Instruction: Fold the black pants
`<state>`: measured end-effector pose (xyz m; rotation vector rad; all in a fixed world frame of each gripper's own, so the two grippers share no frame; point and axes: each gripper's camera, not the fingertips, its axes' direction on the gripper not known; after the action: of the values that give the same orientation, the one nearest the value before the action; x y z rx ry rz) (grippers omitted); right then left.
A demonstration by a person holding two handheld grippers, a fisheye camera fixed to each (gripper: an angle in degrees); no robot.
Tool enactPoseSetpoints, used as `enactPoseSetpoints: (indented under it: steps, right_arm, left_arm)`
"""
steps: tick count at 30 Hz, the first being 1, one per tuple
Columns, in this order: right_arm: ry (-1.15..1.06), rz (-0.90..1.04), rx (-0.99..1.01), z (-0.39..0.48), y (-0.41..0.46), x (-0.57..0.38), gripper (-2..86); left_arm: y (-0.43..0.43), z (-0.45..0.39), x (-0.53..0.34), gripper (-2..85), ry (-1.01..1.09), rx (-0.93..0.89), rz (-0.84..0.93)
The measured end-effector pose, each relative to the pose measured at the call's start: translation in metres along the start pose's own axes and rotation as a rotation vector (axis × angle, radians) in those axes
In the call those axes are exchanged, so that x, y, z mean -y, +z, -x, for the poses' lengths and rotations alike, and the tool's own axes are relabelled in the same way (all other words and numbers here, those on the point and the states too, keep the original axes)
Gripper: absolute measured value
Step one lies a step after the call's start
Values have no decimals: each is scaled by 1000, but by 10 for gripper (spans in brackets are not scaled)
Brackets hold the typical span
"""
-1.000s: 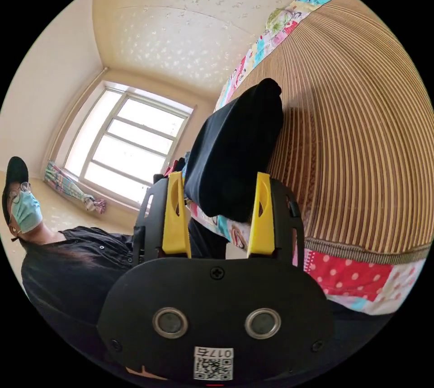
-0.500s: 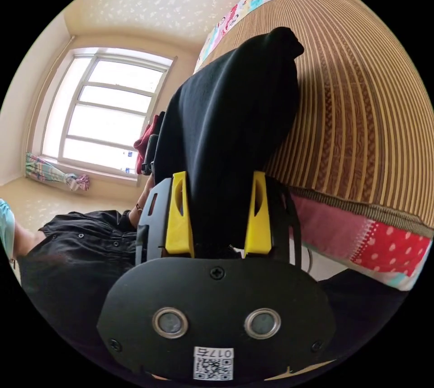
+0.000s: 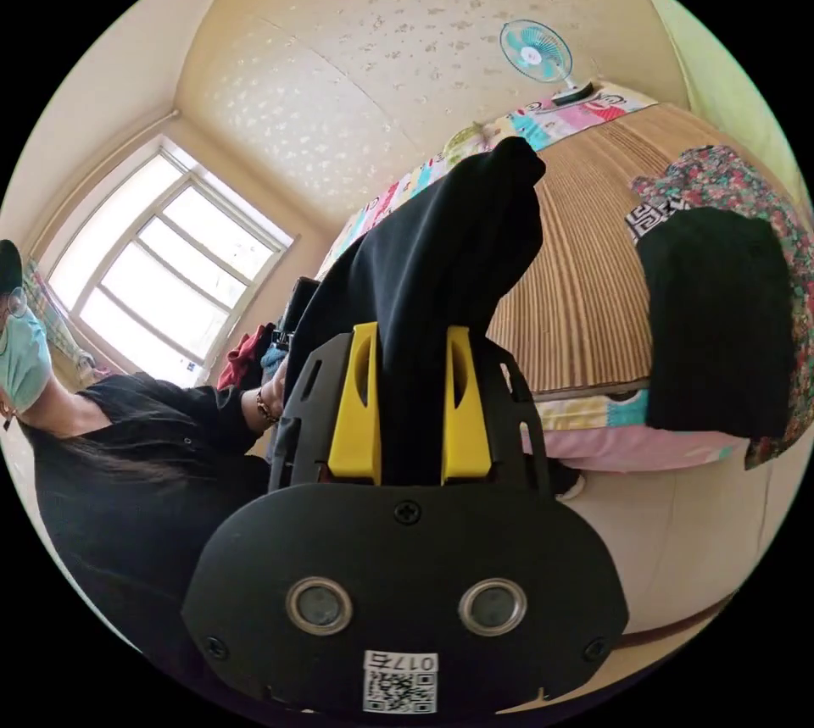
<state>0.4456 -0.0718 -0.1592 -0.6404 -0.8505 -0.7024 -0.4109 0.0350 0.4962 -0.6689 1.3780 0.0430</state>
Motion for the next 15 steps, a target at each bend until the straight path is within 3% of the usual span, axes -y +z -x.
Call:
enactPoseSetpoints:
  steps: [3, 6, 9, 12, 15]
  right_arm:
    - [61, 37, -219, -41, -32, 49, 133]
    - [290, 92, -445, -108, -20, 66, 135]
    - [530, 241, -643, -182, 43, 39, 128]
    - [502, 103, -651, -180, 71, 6, 132]
    - [517, -26, -674, -151, 64, -15, 126]
  left_arm:
    - [48, -14, 79, 160, 40, 0, 66]
    - [76, -11, 84, 149, 1, 9, 149]
    - [83, -5, 23, 163, 39, -26, 236]
    - [54, 1, -71, 165, 76, 118, 273]
    - [-15, 1, -171, 159, 10, 307, 190]
